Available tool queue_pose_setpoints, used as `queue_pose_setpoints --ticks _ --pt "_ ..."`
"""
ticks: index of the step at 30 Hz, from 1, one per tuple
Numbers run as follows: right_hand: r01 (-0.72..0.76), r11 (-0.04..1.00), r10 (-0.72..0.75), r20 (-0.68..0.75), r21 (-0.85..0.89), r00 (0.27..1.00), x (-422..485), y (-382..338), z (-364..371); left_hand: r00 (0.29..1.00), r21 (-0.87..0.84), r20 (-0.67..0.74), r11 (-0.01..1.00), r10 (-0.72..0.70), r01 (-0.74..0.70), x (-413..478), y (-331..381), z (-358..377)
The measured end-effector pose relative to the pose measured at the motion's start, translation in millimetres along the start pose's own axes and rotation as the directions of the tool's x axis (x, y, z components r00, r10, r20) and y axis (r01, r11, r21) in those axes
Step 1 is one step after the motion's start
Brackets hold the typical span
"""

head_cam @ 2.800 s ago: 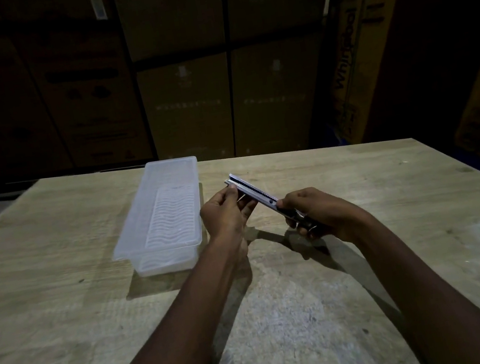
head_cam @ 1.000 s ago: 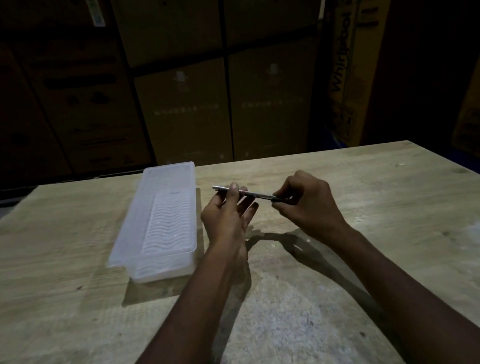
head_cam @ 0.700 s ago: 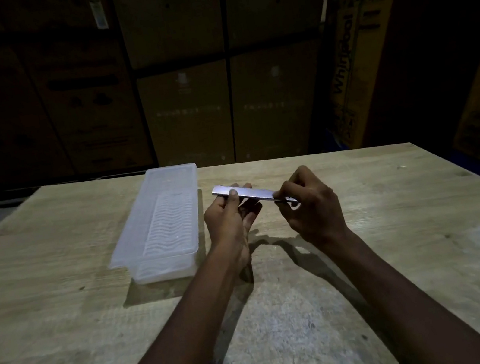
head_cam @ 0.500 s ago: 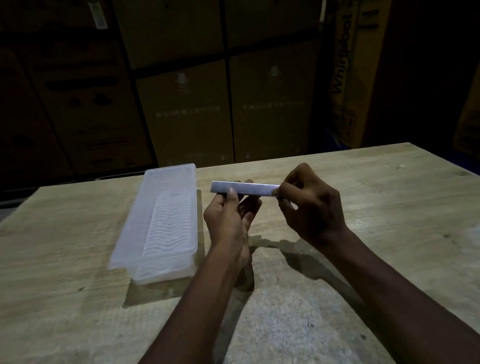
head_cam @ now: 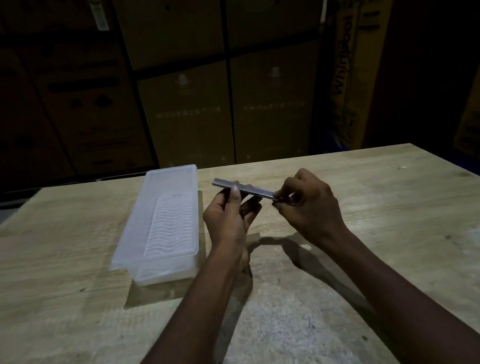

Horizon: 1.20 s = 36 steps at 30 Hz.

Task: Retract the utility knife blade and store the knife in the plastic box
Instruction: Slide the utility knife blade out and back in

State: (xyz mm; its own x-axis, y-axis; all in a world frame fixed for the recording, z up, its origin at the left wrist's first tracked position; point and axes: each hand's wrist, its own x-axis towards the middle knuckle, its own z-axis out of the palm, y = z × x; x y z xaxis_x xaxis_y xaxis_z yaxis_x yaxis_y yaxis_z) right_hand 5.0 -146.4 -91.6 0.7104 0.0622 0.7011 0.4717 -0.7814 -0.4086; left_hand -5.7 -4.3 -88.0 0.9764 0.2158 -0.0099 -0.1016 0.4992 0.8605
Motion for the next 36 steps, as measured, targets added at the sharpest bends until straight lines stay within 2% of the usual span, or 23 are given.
queue_pose_setpoints --ticks 2,4,8,11,17,25,28,30,34,36 --pt "-0.134 0.979 0.118 0.105 0.153 0.987 2 0 0 1.0 0.04 -0.01 0.999 0.017 -0.017 0 0 0" --pt "-0.291 0.904 0.221 0.24 0.314 0.945 4 -2 -2 0.999 0.071 -0.03 0.997 0.031 -0.029 1 1 -1" --pt "-0.506 0.734 0.296 0.457 0.453 0.839 6 -6 -11 0.997 0.123 -0.045 0.99 0.069 -0.063 2 2 -2" --pt "-0.632 0.623 0.306 0.599 0.461 0.74 7 -8 -15 0.998 0.133 -0.047 0.99 0.052 -0.045 4 3 -3" --pt "-0.71 0.59 0.321 0.695 0.385 0.644 5 -10 -16 0.999 0.127 -0.038 0.992 0.031 -0.026 2 1 -2" --pt "-0.736 0.589 0.333 0.729 0.334 0.598 7 -7 -17 0.998 0.198 -0.051 0.98 0.025 -0.014 7 -3 -4" --pt "-0.725 0.612 0.346 0.717 0.316 0.605 10 -7 -16 0.999 0.283 -0.037 0.959 0.028 -0.016 11 -5 -8" --pt "-0.701 0.662 0.398 0.668 0.265 0.629 13 -3 -17 0.996 0.409 -0.01 0.909 0.084 -0.072 12 -7 -11" --pt "-0.629 0.777 0.541 0.47 0.039 0.698 16 17 -17 0.968 0.652 0.111 0.718 0.227 -0.243 7 -9 -15" --pt "-0.618 0.784 0.583 0.408 -0.056 0.703 15 25 -17 0.959 0.712 0.158 0.646 0.235 -0.275 4 -9 -17"
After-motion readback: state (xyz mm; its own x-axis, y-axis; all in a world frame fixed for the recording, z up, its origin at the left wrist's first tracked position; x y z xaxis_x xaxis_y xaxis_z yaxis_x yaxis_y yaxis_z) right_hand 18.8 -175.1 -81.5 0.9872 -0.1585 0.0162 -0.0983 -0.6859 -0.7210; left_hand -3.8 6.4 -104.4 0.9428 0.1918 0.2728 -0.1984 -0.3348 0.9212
